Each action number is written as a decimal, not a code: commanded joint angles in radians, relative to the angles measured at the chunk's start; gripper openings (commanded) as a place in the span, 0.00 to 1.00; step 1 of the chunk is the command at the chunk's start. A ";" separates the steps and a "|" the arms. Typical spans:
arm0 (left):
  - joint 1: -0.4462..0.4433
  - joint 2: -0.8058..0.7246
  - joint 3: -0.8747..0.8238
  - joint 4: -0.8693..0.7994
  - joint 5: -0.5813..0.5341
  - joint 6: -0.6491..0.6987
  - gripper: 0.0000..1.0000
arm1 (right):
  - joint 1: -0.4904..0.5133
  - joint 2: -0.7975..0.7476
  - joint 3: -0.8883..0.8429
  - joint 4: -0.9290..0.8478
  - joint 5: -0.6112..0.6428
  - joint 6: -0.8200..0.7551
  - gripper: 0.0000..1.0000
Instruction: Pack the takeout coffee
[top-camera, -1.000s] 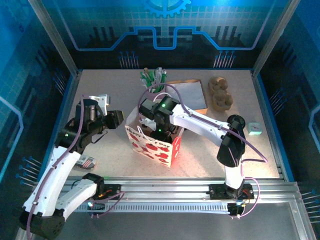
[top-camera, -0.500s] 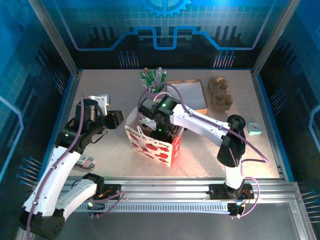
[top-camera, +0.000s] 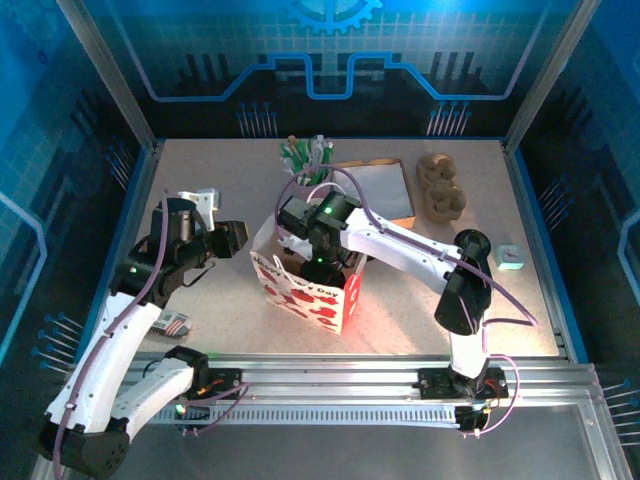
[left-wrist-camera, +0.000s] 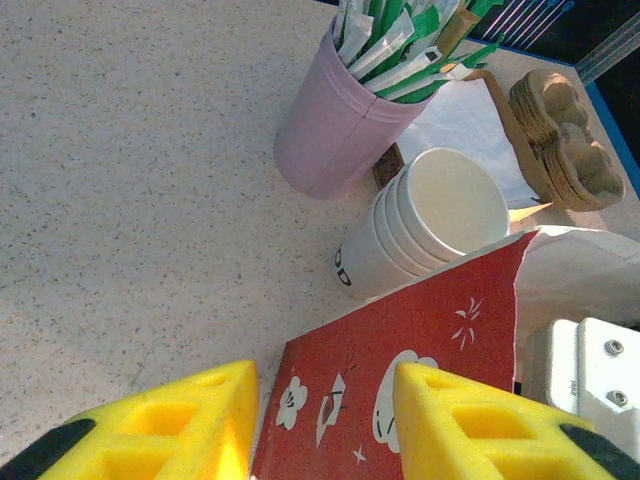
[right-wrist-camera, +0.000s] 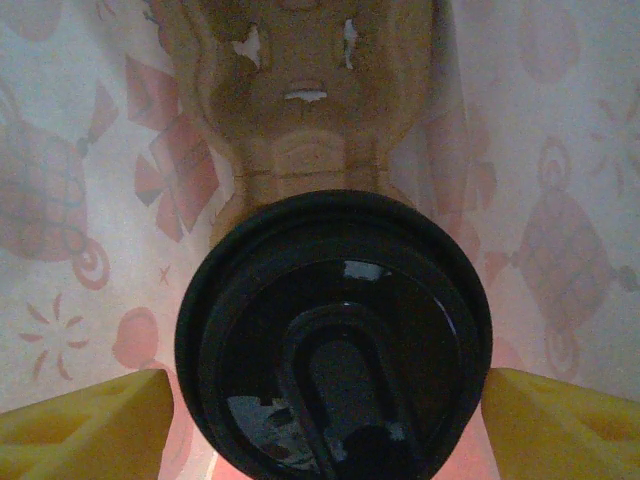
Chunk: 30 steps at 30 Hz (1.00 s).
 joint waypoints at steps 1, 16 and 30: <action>0.005 -0.011 -0.011 0.013 -0.006 0.019 0.41 | 0.014 -0.036 0.034 -0.034 0.009 -0.002 0.82; 0.005 -0.010 -0.011 0.014 -0.004 0.022 0.45 | 0.016 -0.041 0.050 -0.041 0.027 -0.001 0.92; 0.005 -0.011 -0.011 0.013 -0.005 0.021 0.47 | 0.018 -0.057 0.054 -0.046 0.042 0.003 1.00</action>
